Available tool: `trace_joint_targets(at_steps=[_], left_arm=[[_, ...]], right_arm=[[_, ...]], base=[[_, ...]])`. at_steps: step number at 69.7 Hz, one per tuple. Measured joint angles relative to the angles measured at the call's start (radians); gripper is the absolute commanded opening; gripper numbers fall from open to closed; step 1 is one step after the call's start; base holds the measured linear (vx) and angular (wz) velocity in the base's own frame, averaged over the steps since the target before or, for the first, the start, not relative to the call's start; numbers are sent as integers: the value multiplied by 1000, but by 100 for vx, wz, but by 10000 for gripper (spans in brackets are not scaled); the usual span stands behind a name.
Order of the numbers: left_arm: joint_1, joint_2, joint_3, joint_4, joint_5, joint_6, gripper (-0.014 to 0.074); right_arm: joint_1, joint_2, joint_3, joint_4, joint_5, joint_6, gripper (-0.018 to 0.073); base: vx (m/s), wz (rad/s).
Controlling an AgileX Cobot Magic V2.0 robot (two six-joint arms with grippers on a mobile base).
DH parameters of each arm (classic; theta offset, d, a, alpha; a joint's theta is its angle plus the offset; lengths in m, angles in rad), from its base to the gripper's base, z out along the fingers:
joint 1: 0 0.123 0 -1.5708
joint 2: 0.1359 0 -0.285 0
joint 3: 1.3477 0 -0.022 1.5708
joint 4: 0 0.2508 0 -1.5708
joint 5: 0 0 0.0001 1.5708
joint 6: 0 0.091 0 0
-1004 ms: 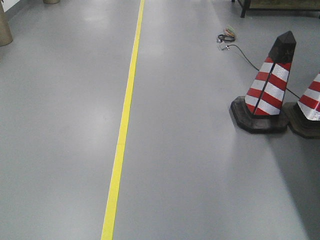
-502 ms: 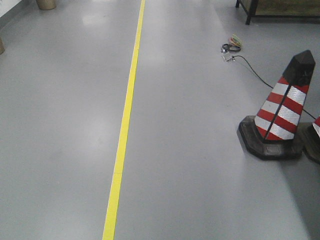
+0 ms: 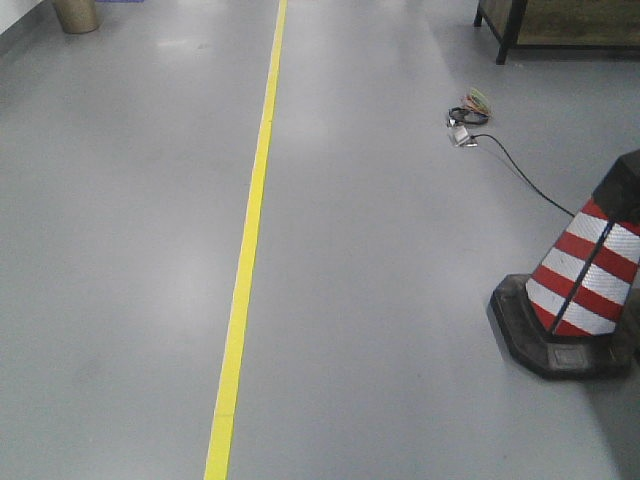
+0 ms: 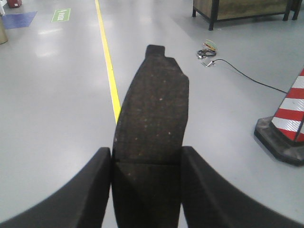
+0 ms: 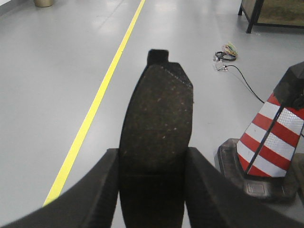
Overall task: Move and align brake pads A on conveyor
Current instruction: 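Drive forward along the yellow floor line carrying both pads, then turn past the striped cones and approach the black conveyor belt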
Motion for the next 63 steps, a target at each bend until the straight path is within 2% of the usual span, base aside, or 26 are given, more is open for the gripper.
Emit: trace_joint_targets(at_steps=[35,63], left_arm=[[0,0,0,0,0,0,115],[0,0,0,0,0,0,115]], right_arm=[[0,0,0,0,0,0,22],[0,0,0,0,0,0,22]], base=[[42,-9],[32,-50]])
